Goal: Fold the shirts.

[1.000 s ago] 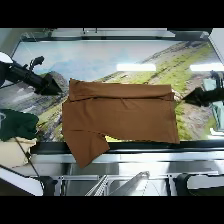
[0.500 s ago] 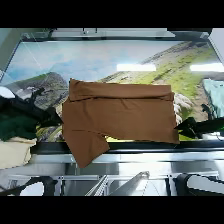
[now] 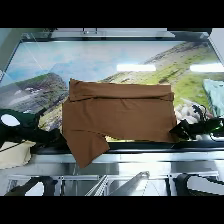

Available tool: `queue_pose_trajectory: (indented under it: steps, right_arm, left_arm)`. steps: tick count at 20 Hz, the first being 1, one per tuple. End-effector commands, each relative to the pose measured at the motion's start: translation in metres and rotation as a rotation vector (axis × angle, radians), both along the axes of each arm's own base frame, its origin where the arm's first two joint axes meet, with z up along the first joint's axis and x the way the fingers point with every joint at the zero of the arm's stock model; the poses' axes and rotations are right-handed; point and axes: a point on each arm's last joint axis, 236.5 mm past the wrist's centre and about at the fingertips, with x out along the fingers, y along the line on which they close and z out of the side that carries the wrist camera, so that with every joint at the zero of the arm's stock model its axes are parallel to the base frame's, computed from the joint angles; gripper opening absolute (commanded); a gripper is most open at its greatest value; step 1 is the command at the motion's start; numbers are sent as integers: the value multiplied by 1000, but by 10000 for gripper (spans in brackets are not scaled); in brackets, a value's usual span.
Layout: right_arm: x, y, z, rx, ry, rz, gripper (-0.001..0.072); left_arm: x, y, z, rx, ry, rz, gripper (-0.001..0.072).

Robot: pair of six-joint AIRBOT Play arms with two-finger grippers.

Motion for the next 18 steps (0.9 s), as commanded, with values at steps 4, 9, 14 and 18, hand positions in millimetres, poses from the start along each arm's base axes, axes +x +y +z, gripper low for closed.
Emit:
queue_pose_trajectory:
  steps: [4,9,14,18]
  right_arm:
    - [5,3,3,15,-14,-16,345]
    - [1,8,6,39,-1,-4,345]
    - [-3,11,9,58,10,8,345]
    - [-8,15,14,84,27,19,344]
  left_arm:
    - [-7,-6,-37,-7,18,97,291]
    - [12,-51,-41,-261,9,136,290]
    - [-16,-61,-41,-327,108,49,281]
    - [-17,-61,-41,-329,109,48,281]
